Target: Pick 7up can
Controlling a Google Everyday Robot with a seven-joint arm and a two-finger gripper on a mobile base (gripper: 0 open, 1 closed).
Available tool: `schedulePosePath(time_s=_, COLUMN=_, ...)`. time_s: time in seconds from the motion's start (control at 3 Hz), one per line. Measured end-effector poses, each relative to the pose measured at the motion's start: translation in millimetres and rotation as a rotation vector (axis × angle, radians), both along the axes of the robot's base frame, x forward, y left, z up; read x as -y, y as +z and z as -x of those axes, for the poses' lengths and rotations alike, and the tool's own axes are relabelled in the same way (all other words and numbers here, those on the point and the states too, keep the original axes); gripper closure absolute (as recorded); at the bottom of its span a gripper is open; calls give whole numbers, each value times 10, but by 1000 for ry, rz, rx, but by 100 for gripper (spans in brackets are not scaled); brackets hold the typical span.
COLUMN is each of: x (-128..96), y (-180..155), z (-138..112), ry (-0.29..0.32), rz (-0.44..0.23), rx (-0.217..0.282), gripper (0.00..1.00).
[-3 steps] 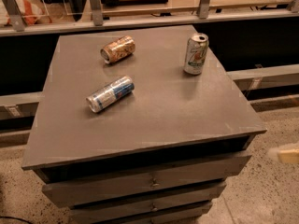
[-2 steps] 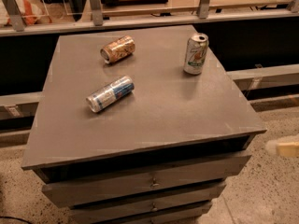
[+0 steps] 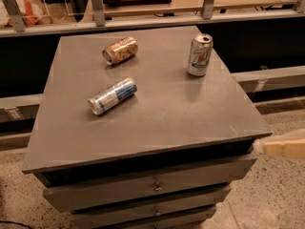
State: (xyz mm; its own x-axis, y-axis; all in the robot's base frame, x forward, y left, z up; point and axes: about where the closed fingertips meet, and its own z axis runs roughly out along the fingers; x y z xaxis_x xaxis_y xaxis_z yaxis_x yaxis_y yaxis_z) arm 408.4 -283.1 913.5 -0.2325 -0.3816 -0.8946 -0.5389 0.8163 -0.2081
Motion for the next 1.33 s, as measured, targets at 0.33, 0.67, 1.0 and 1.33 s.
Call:
schedulePosePath(time_s=0.33, x=-418, y=-7, z=-381, ry=24, rz=6, rx=66, gripper=0)
schedulePosePath(time_s=0.67, x=-674, y=55, z=-813, ry=64, rz=-12, rx=132, gripper=0)
schedulePosePath(time_s=1.0, x=-720, y=130, z=-1210, ry=56, rz=-87, rx=166, gripper=0)
schedulePosePath(time_s=1.33, x=-608, y=193, z=-1448, ry=16, rz=-149, rx=204, gripper=0)
